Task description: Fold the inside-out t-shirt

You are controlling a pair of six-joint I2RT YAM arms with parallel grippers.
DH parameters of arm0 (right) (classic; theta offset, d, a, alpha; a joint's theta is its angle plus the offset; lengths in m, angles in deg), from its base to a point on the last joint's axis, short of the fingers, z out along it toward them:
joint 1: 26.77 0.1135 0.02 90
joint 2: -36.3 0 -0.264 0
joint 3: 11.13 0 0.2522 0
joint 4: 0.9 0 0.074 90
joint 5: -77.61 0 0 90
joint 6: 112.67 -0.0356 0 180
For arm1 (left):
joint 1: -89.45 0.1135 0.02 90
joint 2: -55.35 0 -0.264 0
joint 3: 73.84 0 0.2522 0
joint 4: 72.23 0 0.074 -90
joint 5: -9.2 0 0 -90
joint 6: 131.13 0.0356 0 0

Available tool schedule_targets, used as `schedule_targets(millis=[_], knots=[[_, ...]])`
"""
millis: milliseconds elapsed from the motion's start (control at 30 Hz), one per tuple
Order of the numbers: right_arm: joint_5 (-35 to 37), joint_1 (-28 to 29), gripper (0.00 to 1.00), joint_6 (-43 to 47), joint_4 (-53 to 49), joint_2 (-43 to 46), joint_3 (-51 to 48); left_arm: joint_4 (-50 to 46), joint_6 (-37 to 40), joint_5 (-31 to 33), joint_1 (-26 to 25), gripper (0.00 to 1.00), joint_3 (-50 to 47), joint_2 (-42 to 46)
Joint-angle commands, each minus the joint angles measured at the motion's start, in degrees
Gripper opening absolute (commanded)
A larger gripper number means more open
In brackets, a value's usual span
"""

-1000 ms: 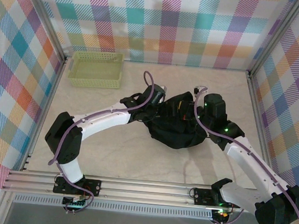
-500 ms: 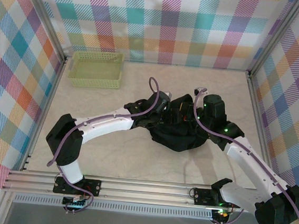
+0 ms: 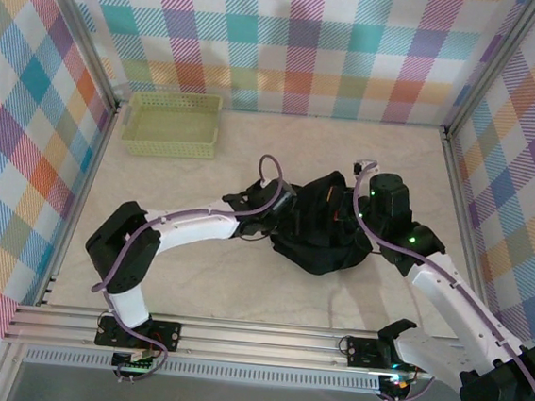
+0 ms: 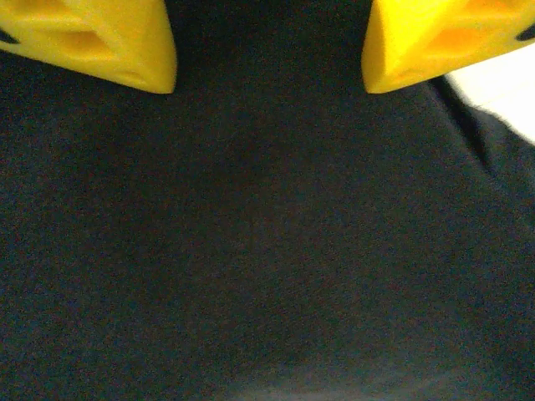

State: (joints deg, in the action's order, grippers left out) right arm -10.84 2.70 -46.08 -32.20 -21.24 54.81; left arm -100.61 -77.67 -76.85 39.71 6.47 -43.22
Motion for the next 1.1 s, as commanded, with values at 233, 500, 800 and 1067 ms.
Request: schedule_targets(millis=[233, 500, 800, 1067], knots=[[-1.51, -0.03, 0.00, 0.39, 3.07, -0.03, 0.99, 7.39, 1.64, -3.21, -4.18, 0.82, -0.01, 11.31], [-0.69, 0.00, 0.00, 0.82, 1.40, 1.88, 2.34, 1.68, 1.03, -0.41, -3.58, 0.74, 5.62, 1.59], [4.76, -6.28, 0.00, 4.55, -6.91, -1.20, 13.63, 0.43, -0.35, -2.69, 9.06, 0.11, 4.28, 1.71], [0.52, -18.23, 0.00, 0.39, -10.06, -6.39, 32.31, -4.59, 0.41, -2.88, 21.26, 0.00, 14.29, 5.93]])
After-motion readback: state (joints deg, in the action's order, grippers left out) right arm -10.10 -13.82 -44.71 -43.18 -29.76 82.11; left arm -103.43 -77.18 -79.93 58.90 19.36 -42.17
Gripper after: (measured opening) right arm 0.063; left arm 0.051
